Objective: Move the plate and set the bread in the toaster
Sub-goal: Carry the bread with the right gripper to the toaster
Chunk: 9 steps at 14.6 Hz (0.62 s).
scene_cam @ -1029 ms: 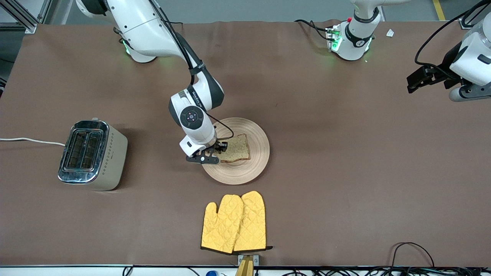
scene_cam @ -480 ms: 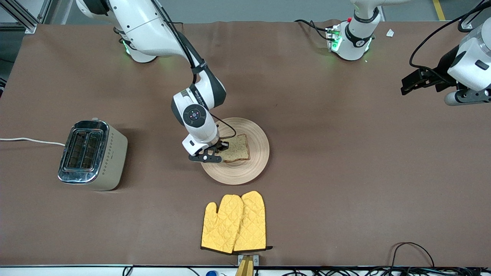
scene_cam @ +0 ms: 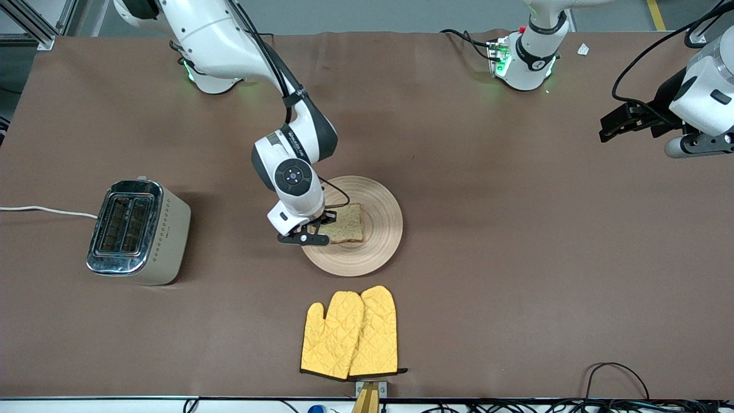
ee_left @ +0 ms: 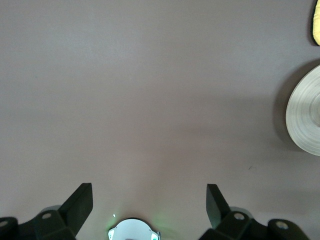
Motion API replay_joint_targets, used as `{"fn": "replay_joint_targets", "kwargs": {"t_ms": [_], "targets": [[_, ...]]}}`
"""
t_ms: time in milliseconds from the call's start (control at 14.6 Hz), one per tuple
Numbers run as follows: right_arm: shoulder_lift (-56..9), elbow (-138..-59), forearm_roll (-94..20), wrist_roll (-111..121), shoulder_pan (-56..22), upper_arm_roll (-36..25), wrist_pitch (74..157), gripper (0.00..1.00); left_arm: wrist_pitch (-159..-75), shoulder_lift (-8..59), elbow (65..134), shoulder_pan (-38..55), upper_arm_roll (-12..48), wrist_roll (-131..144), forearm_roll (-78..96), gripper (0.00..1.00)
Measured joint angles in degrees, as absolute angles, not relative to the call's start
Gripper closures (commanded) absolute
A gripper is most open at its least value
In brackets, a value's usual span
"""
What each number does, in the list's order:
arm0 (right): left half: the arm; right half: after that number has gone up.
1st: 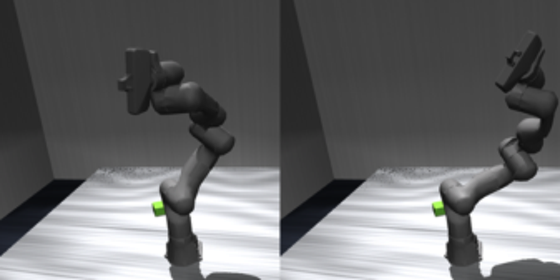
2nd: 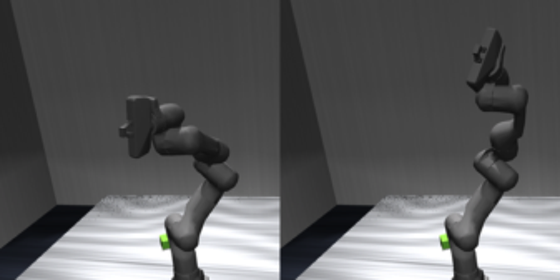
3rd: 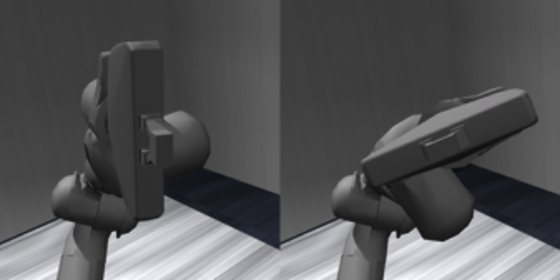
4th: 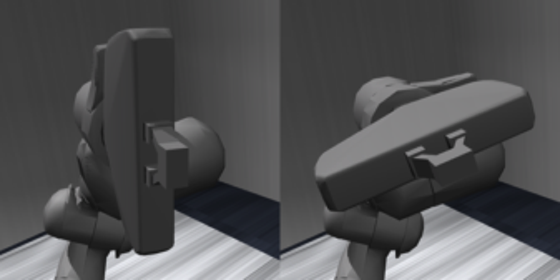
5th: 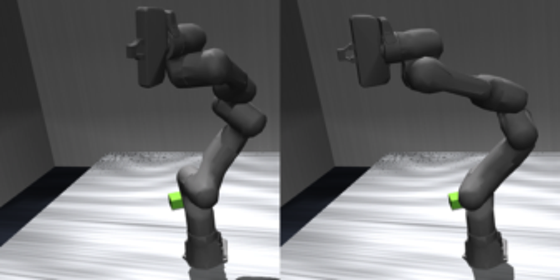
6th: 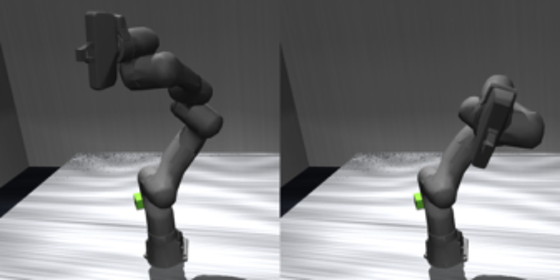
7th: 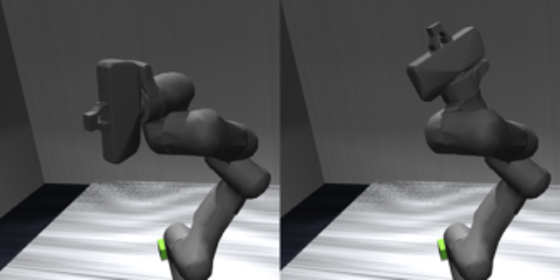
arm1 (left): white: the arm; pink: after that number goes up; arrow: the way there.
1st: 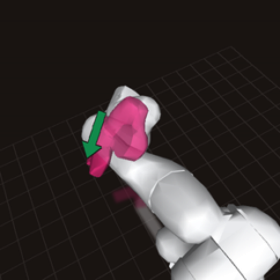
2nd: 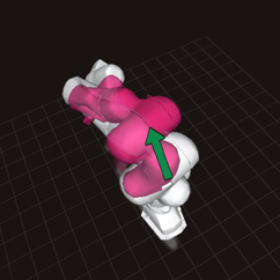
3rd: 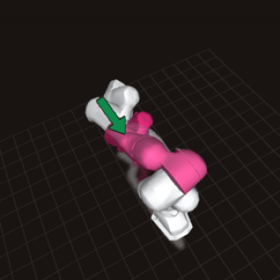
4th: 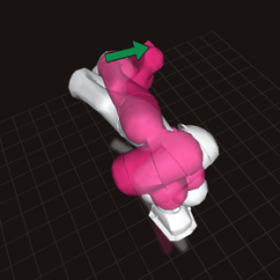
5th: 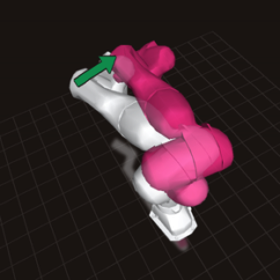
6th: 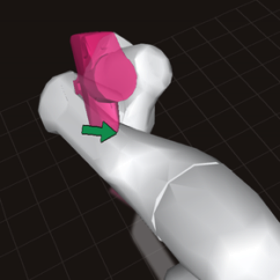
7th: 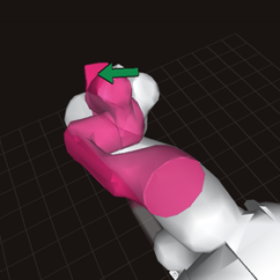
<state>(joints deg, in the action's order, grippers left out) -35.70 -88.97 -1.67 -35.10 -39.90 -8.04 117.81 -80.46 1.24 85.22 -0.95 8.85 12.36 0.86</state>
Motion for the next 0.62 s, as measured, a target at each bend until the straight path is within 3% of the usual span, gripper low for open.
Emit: {"fn": "replay_joint_targets", "kwargs": {"t_ms": [275,618], "targets": [[-31.97,-80.93,3.01,-33.50,-39.53,-11.08,101.19,1.00,-80.46,1.24,85.20,-0.95,8.85,12.40,0.87,0.00],[-28.62,-78.27,5.26,-22.24,-39.24,-18.62,93.33,1.00,-80.46,1.24,85.18,-0.89,8.87,12.42,0.87,0.00]]}}
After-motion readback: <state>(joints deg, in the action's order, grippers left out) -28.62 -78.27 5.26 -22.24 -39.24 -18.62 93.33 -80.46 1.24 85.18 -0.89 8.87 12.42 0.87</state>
